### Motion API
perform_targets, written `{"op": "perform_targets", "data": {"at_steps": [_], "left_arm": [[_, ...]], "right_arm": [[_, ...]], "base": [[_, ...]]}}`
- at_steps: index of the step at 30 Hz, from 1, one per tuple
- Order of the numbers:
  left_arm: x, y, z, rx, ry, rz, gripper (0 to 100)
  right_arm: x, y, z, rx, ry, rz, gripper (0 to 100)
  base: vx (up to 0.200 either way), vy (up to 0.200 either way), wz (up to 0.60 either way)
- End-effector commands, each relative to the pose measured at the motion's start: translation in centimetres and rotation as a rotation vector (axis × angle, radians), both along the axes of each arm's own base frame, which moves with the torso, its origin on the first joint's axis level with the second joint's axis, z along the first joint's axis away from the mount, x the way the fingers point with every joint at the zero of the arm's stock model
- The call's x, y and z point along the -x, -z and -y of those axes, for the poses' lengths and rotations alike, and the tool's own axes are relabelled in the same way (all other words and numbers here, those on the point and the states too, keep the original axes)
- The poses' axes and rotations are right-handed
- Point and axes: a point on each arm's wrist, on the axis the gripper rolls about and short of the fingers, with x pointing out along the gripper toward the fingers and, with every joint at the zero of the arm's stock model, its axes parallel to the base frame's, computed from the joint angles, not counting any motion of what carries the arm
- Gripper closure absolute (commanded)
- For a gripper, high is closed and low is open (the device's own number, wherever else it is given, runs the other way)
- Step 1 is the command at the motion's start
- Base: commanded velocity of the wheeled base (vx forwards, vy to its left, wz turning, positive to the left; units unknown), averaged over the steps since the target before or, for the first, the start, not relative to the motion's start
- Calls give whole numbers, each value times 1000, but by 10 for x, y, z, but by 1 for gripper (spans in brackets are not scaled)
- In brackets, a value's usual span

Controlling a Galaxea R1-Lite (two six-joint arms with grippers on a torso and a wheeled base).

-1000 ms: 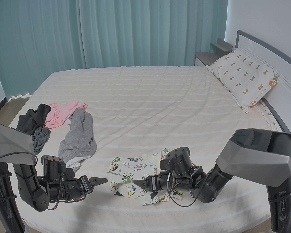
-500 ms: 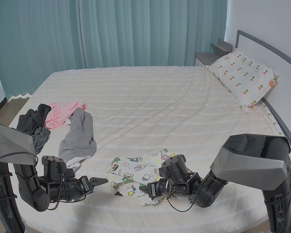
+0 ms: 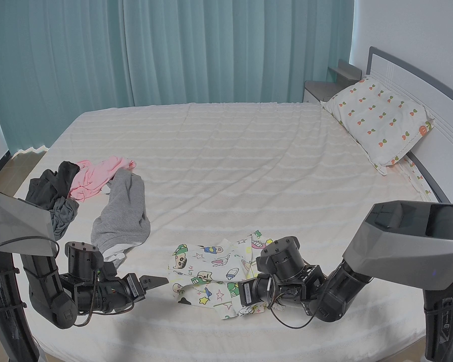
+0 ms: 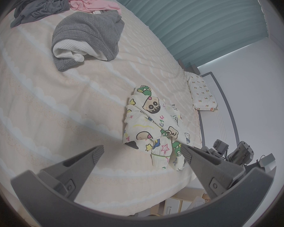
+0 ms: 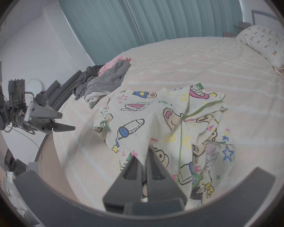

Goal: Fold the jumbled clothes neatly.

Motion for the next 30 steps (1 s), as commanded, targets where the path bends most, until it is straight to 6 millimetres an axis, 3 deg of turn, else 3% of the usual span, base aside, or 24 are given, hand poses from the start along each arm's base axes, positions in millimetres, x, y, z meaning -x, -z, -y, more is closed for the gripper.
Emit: {"op": "perform_targets", "data": {"at_steps": [1, 9, 15, 18, 22, 30], "left_arm": [[0, 0, 0, 0, -1, 0, 0], [0, 0, 0, 0, 1, 0, 0], [0, 0, 0, 0, 1, 0, 0], [0, 0, 0, 0, 1, 0, 0], [0, 0, 0, 0, 1, 0, 0], [0, 0, 1, -2, 0, -1, 0]], "right_arm": [[7, -24, 16, 3, -16, 42, 100], [14, -37, 39, 21, -91, 48, 100], [12, -24, 58, 85, -128, 27, 100], [5, -18, 63, 100, -120, 19, 100], [-19, -10, 64, 85, -78, 31, 100], [-50, -14, 76, -23, -62, 27, 100]], "base": [[0, 0, 0], [0, 0, 0], [0, 0, 0], [0, 0, 0], [0, 0, 0], [0, 0, 0]]}}
